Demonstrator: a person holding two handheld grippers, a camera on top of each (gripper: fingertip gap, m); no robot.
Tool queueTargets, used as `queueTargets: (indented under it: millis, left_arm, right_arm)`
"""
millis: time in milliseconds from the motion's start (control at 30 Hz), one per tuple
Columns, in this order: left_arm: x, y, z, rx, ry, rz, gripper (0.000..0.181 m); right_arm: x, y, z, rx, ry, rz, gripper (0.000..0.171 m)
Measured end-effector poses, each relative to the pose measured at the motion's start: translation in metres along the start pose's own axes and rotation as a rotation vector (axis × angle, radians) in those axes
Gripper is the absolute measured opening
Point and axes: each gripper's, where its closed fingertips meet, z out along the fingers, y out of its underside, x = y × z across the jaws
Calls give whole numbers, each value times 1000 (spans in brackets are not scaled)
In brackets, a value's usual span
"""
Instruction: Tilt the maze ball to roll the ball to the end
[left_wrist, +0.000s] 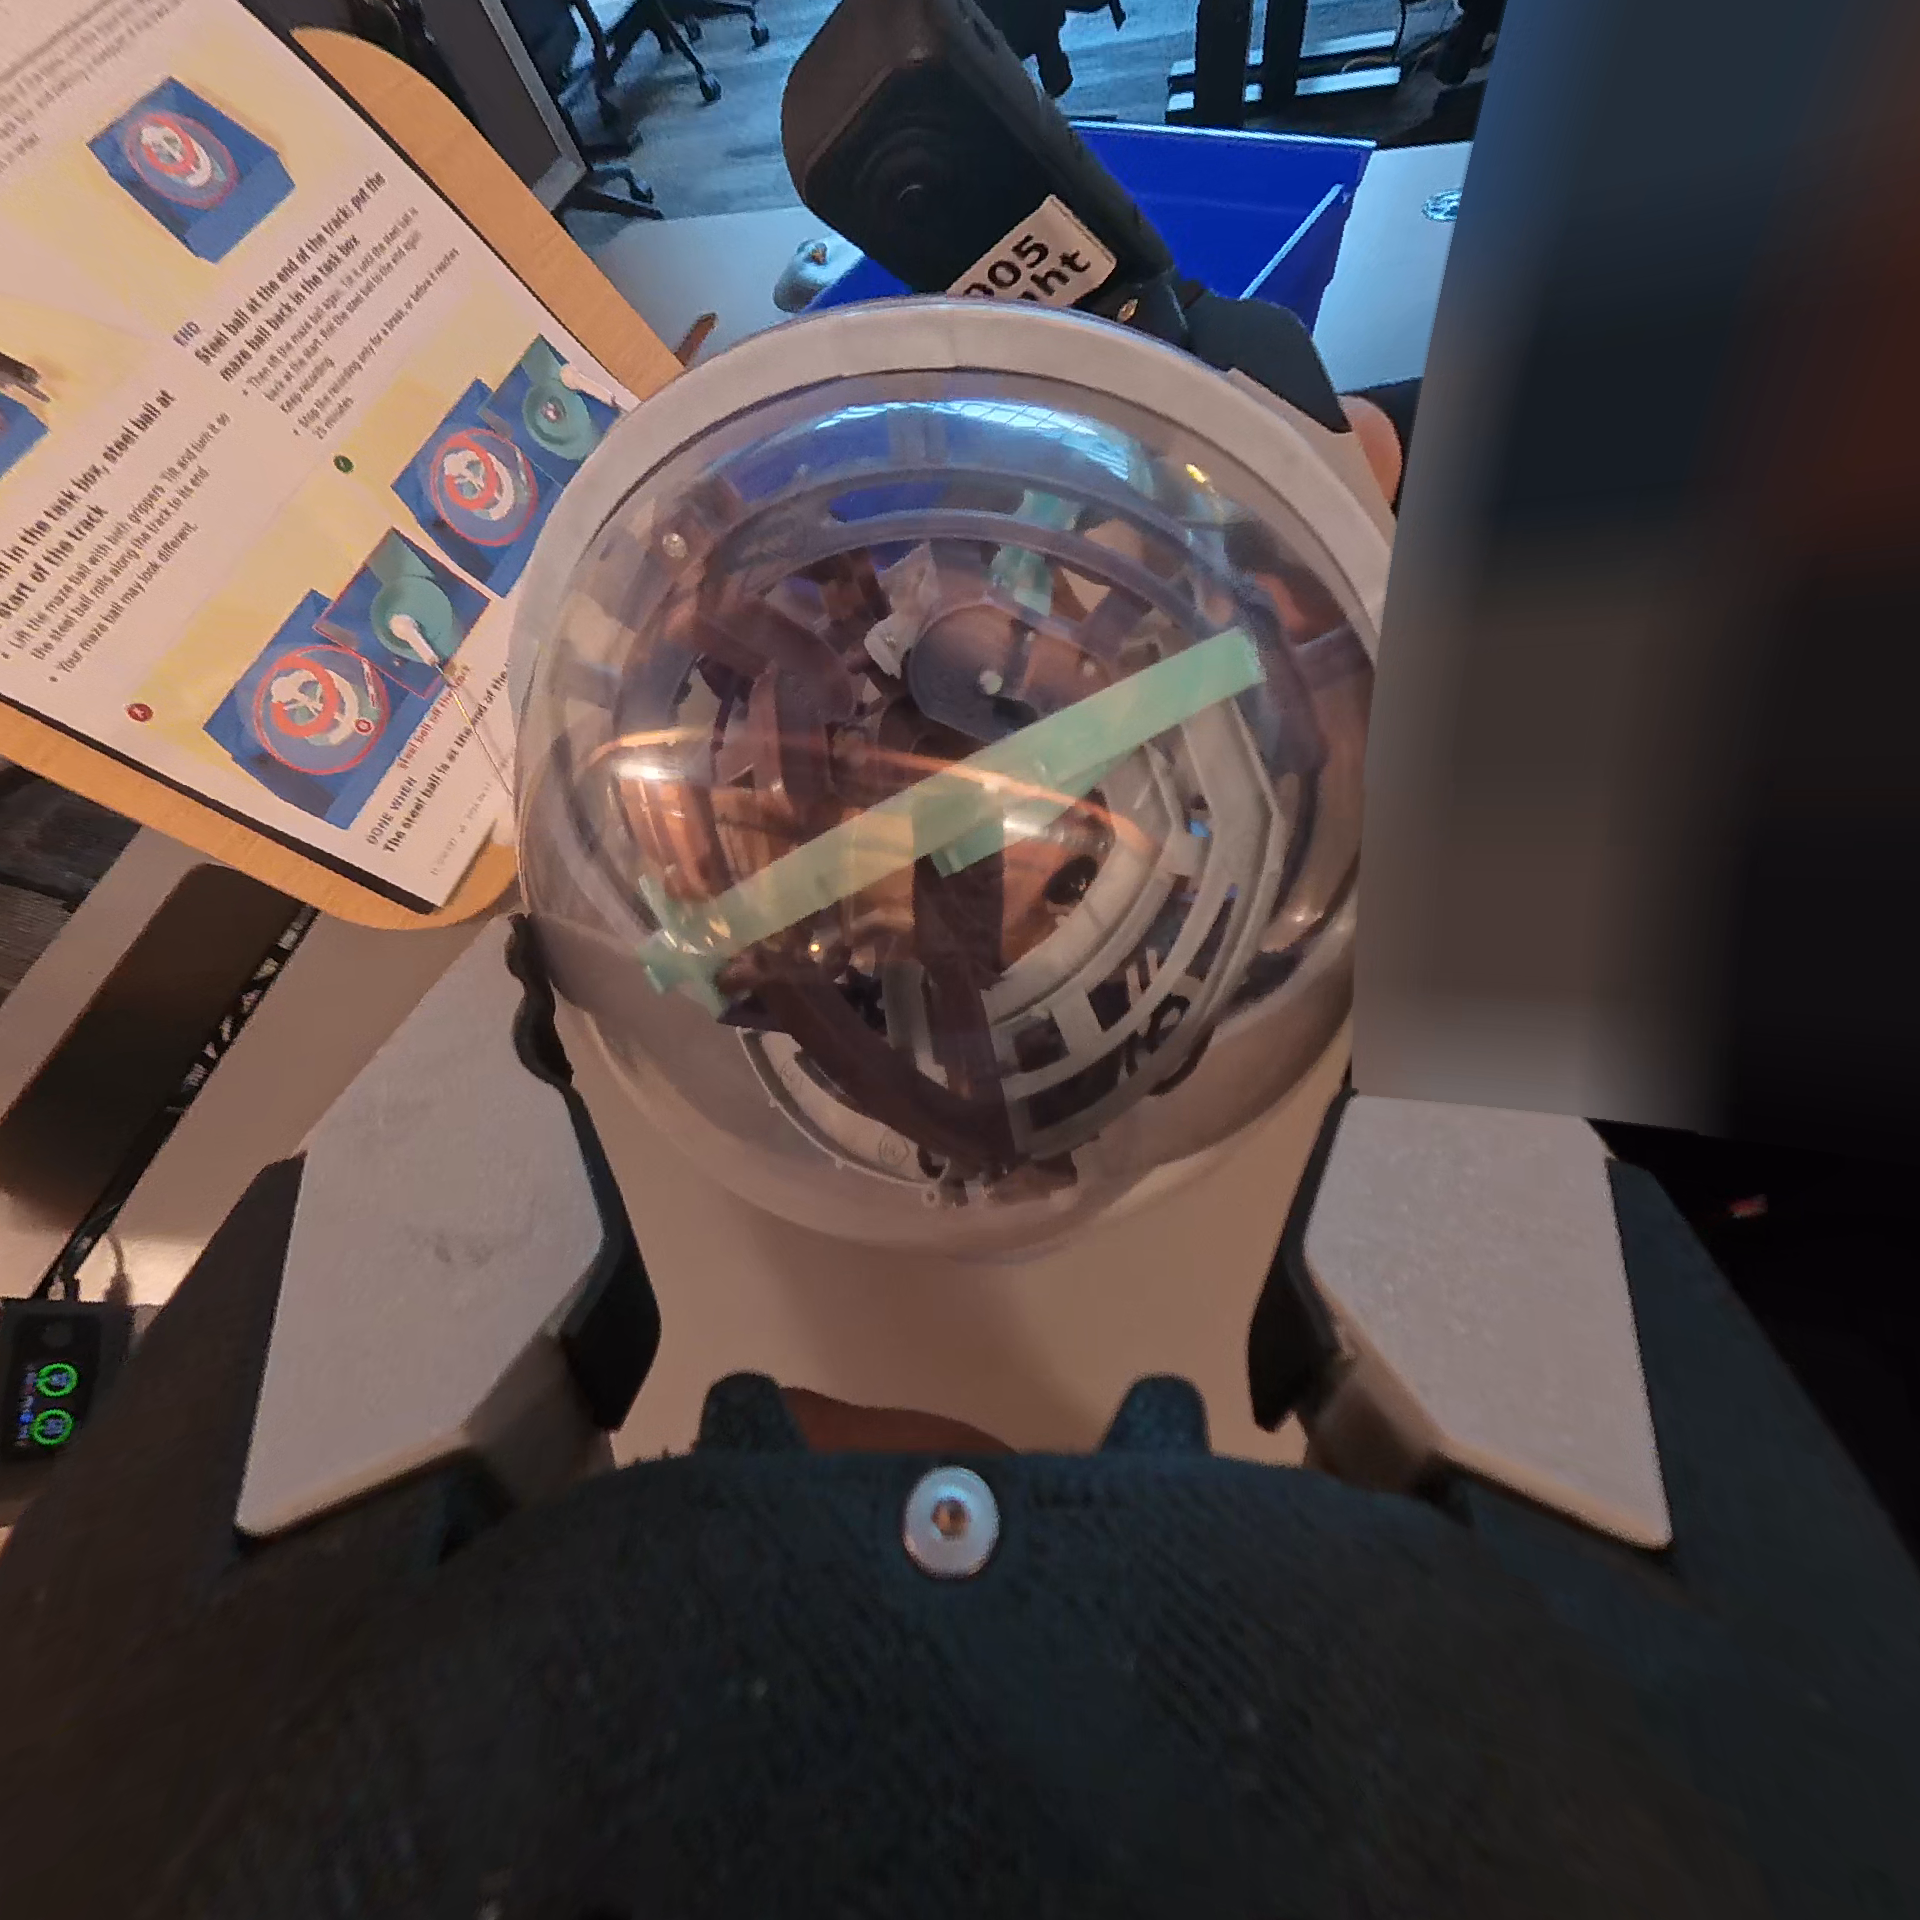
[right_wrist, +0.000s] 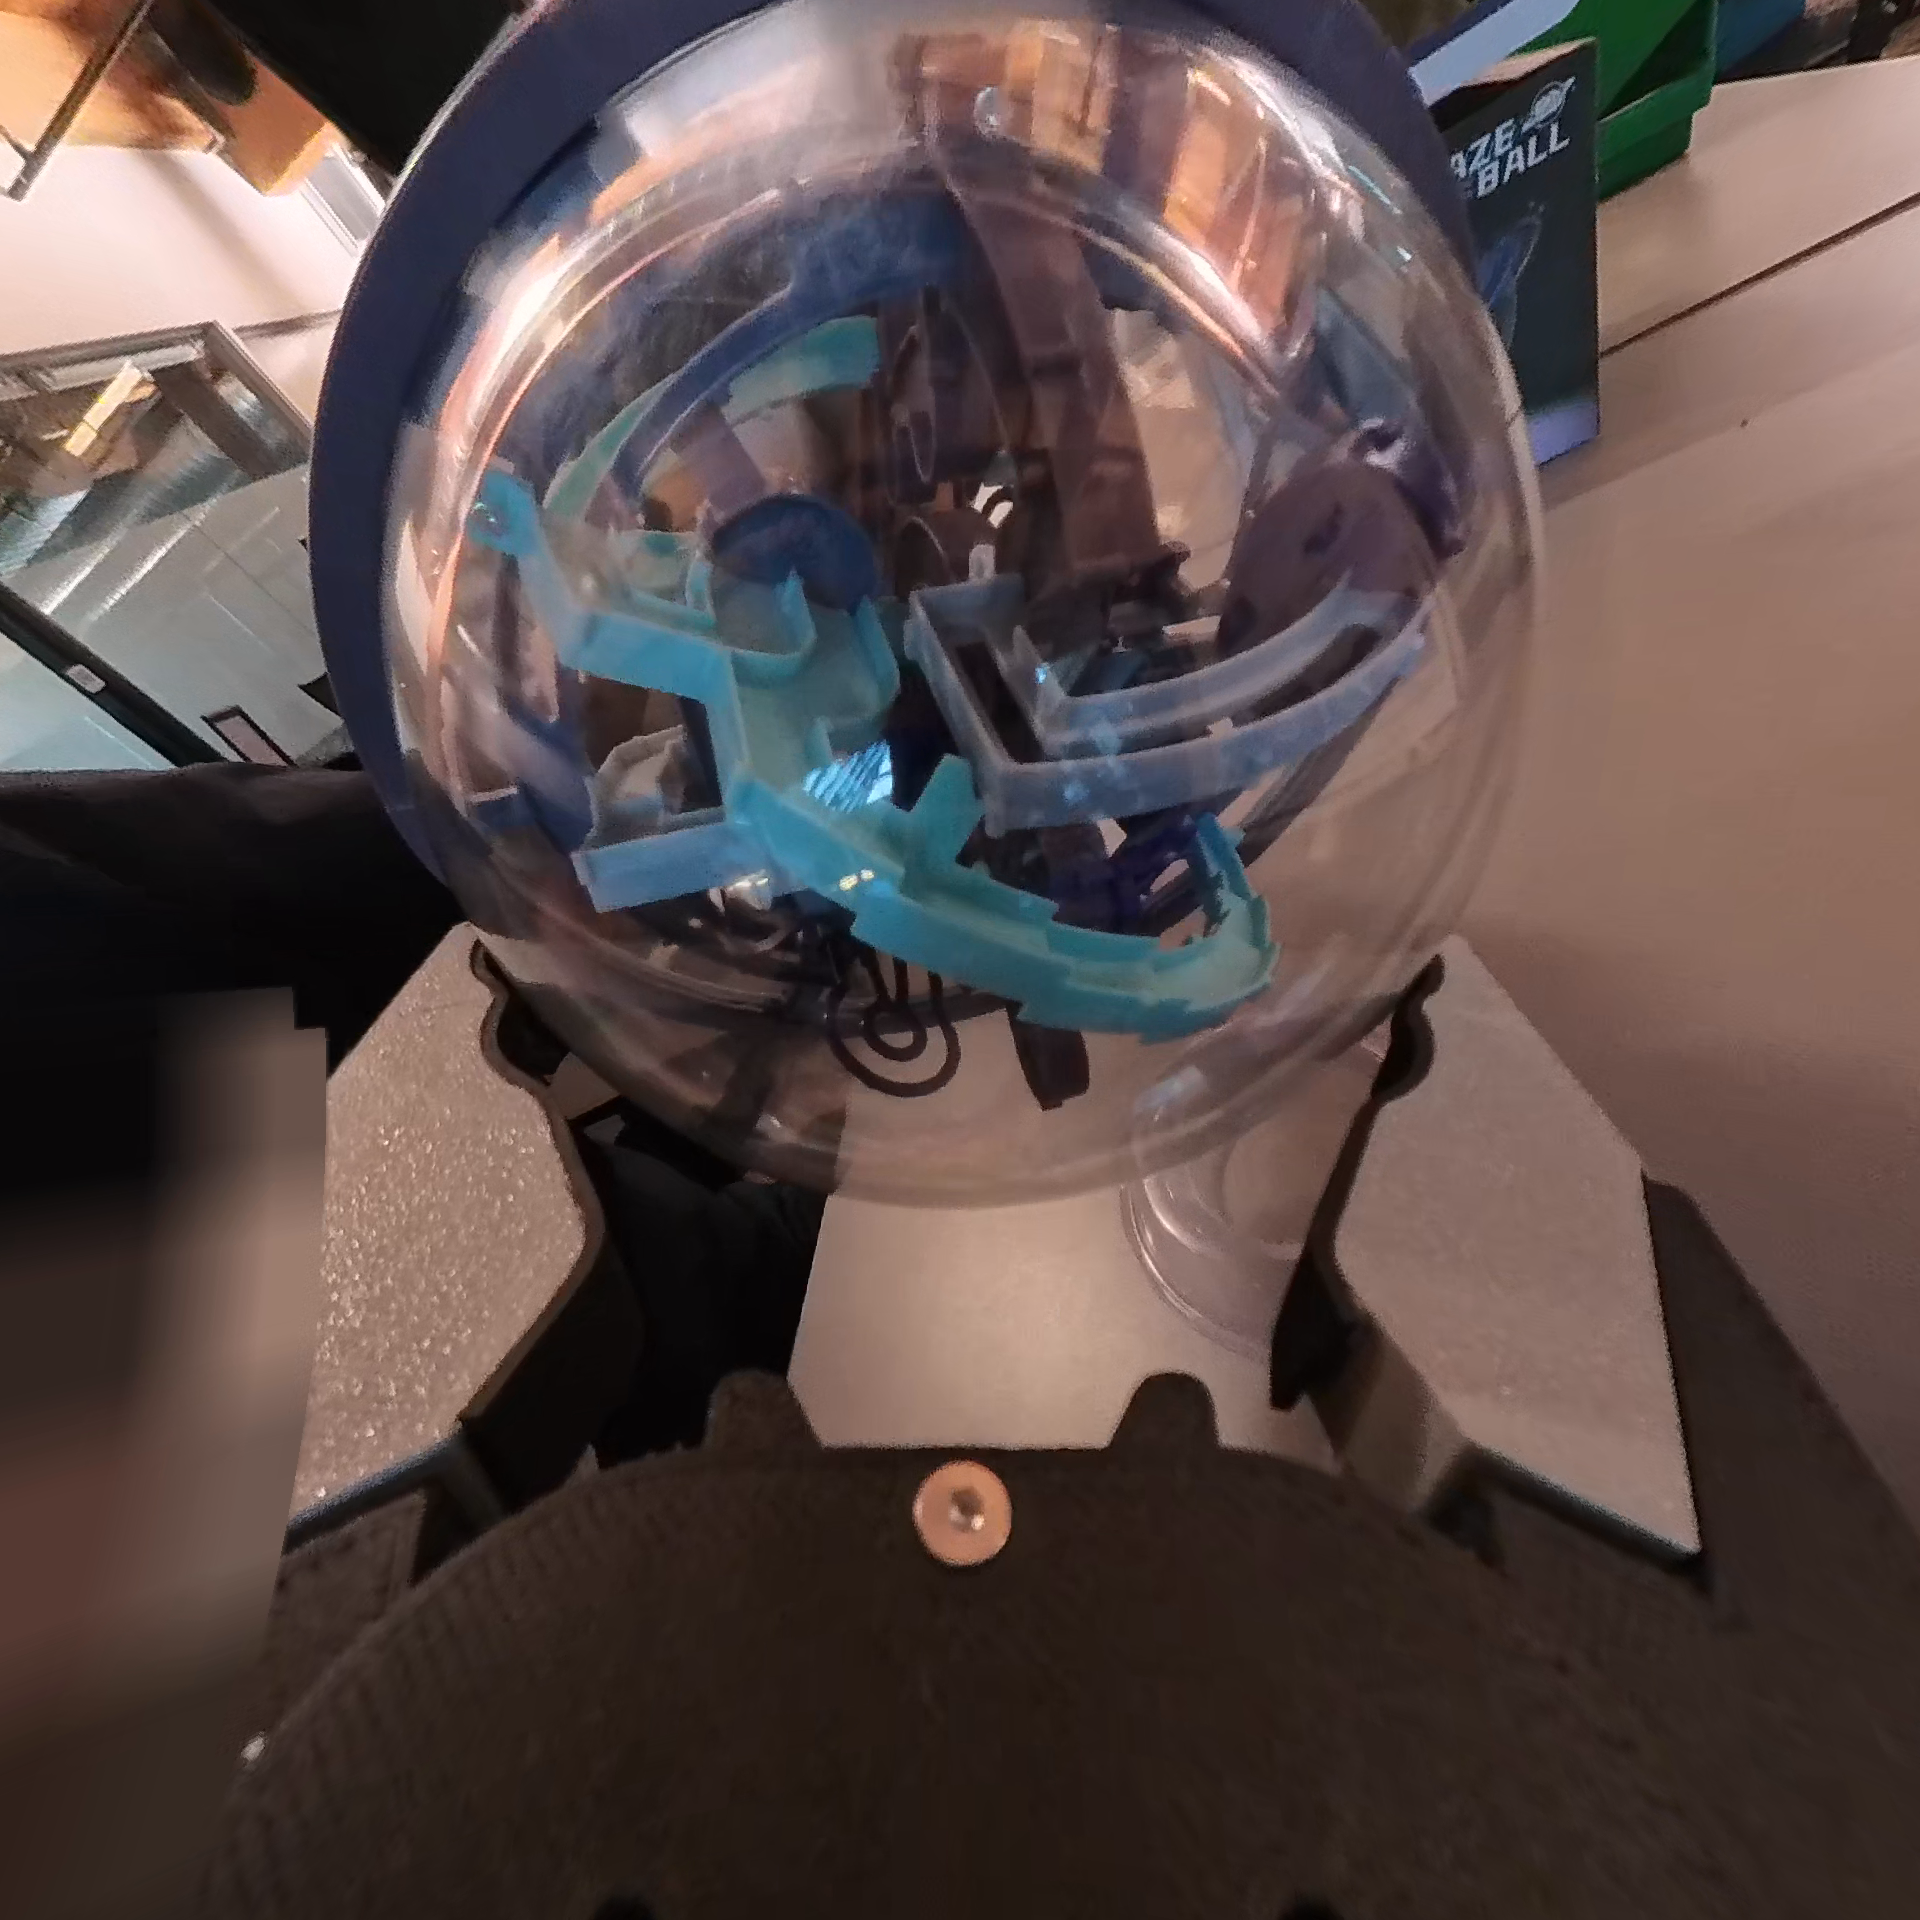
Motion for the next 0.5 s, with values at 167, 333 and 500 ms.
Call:
queueTargets:
  millis: [167, 333, 500]
  left_arm:
    - [3, -1, -2, 7, -30, 71, 148]
    - [7, -5, -7, 18, -48, 137, 148]
    - [11, -5, -14, 42, -64, 188, 148]
  right_arm:
    - [-1, 0, 1, 13, 13, -73, 158]
    - [-6, 0, 5, 42, 4, -131, 158]
    - [-10, -3, 9, 70, 38, -188, 157]
